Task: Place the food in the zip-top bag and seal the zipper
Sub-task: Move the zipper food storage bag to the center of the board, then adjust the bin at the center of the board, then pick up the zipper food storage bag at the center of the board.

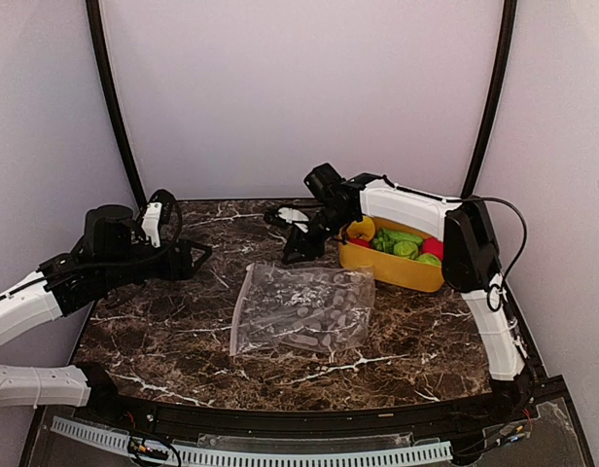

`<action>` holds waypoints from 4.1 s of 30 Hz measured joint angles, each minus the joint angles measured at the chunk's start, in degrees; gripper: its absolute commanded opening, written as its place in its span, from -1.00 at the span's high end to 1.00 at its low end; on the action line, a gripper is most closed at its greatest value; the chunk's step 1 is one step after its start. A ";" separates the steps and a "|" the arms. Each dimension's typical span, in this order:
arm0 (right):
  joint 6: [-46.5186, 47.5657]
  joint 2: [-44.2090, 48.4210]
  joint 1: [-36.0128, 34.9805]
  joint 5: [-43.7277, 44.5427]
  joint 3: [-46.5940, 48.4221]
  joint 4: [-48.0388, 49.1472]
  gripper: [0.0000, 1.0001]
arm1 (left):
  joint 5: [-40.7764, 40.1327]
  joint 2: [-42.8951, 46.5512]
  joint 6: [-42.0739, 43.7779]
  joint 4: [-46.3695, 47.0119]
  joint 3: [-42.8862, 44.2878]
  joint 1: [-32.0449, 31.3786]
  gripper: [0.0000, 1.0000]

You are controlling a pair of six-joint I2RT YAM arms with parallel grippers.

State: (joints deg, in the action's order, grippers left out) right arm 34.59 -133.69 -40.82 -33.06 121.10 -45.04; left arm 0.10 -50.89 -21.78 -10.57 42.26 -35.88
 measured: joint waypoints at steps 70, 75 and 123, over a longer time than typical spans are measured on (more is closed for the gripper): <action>-6.60 12.57 36.41 16.94 -13.42 -2.99 1.00 | 1.03 0.52 -4.96 1.01 -6.12 0.00 -0.52; -13.55 23.58 37.44 17.90 -28.22 -2.99 1.00 | -1.68 0.20 -6.69 2.10 -7.69 0.00 -0.52; 4.11 50.71 9.25 -14.58 -43.76 -15.96 0.13 | 28.44 -45.77 6.69 -20.94 12.11 14.73 0.34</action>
State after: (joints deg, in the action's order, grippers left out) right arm 38.70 -82.98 -31.57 -47.64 77.34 -60.99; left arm 28.53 -96.66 -15.09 -31.51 54.37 -21.15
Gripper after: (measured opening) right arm 0.437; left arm 0.397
